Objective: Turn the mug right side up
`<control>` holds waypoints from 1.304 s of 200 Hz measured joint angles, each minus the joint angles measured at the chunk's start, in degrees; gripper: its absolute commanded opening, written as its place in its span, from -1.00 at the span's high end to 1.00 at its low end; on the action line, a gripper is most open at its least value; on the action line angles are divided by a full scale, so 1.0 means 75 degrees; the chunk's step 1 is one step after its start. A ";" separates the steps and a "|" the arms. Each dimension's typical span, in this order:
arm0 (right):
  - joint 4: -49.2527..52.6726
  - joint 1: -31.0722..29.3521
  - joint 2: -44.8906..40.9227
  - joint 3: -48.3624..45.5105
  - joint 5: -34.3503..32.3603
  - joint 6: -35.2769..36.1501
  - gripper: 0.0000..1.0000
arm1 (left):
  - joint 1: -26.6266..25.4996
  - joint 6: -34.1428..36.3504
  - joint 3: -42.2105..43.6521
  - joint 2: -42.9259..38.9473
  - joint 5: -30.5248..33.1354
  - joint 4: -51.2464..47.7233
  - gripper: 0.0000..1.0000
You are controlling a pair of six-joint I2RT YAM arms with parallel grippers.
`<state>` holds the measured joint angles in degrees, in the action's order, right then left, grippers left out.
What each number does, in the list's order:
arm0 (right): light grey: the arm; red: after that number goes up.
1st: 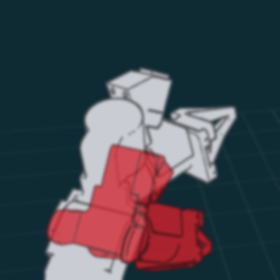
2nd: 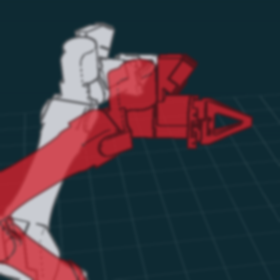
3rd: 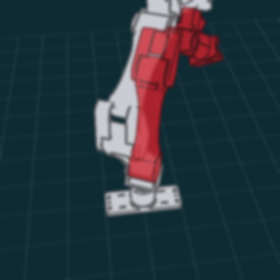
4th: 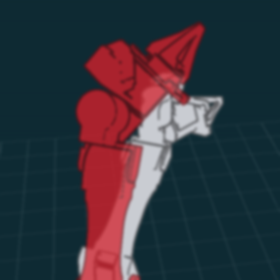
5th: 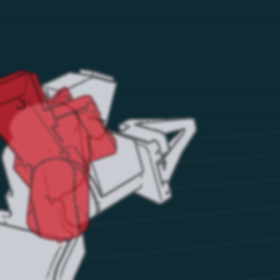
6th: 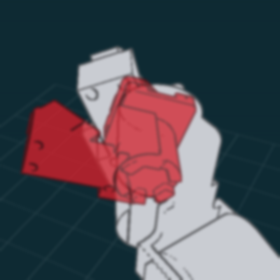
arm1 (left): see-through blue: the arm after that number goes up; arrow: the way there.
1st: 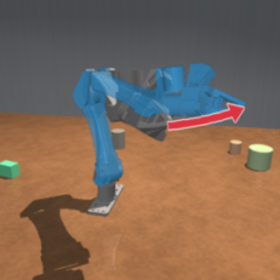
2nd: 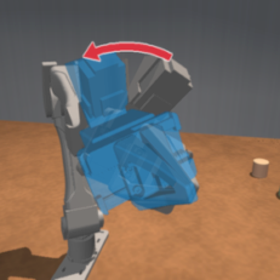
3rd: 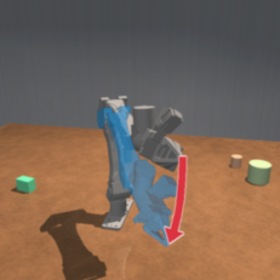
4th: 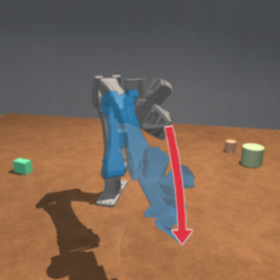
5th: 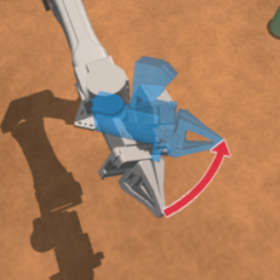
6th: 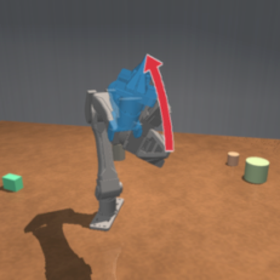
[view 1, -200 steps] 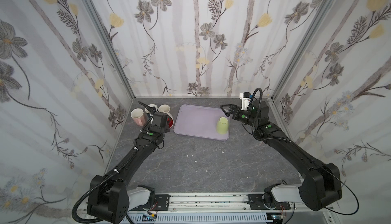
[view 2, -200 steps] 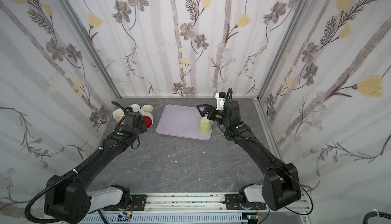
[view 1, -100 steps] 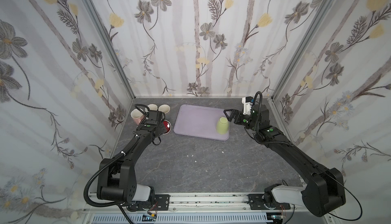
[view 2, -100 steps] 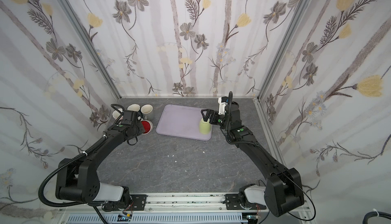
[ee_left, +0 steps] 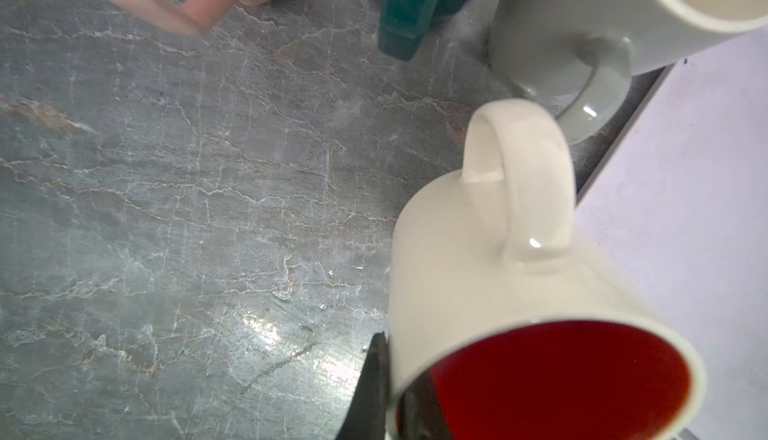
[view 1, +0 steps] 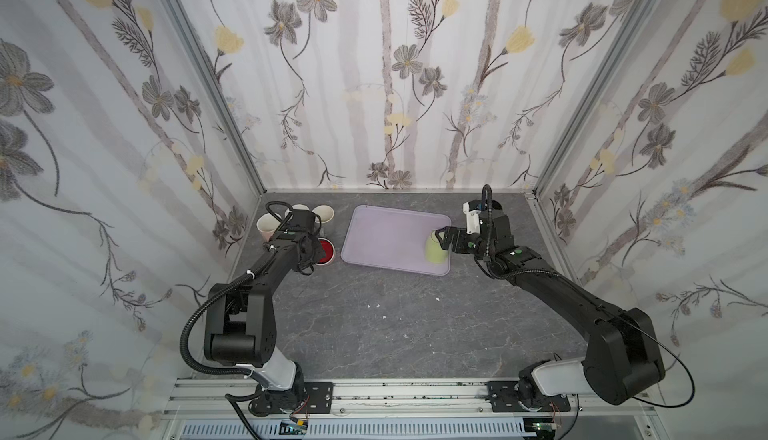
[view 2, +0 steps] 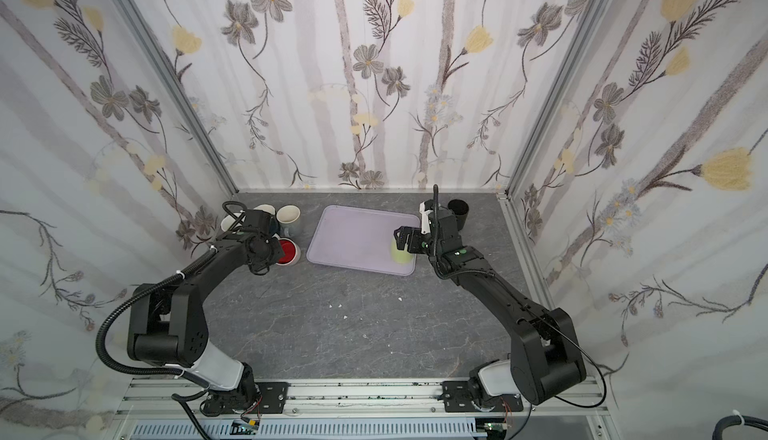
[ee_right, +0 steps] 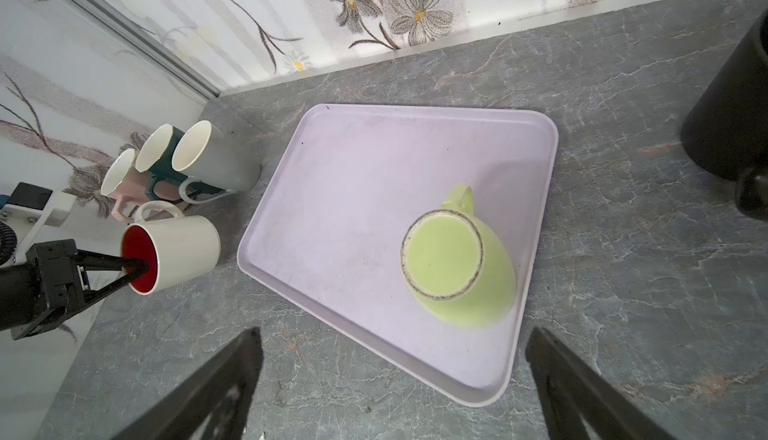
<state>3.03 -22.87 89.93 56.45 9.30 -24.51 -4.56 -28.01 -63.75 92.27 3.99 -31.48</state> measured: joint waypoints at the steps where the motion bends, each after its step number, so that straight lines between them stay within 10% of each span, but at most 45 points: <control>1: 0.0000 0.0000 0.0012 0.0009 0.0000 0.0009 -0.99 | 0.0000 0.0003 -0.0015 0.0023 -0.0012 -0.0009 1.00; 32: -0.0006 0.0000 0.0315 0.0178 0.0064 0.0117 -0.99 | 0.0000 0.0137 -0.0254 0.0434 -0.0163 -0.0256 0.99; 91: 0.0367 -0.0044 0.0583 0.0315 -0.0114 0.0221 -0.99 | -0.0003 0.0315 -0.0545 0.0615 -0.0367 -0.0353 -0.99; 201: 0.0848 -0.1714 0.0644 0.0329 -0.1180 -0.0146 -0.64 | -0.1096 0.0580 0.0189 -0.1428 0.0009 0.0638 -1.00; 216: 0.0530 -0.1786 0.0522 -0.0236 -0.1134 -0.0810 -0.34 | -0.1276 0.0854 0.0143 -0.1358 -0.0230 0.1096 -1.00; 261: -0.0006 -0.2174 0.0408 -0.0892 -0.1445 -0.2728 -0.34 | -0.1714 0.1600 -0.1871 0.0472 -0.1032 0.1241 -1.00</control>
<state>2.98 -39.18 92.99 49.76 -1.54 -44.97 -17.41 -16.01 -77.78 95.81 -3.75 -22.17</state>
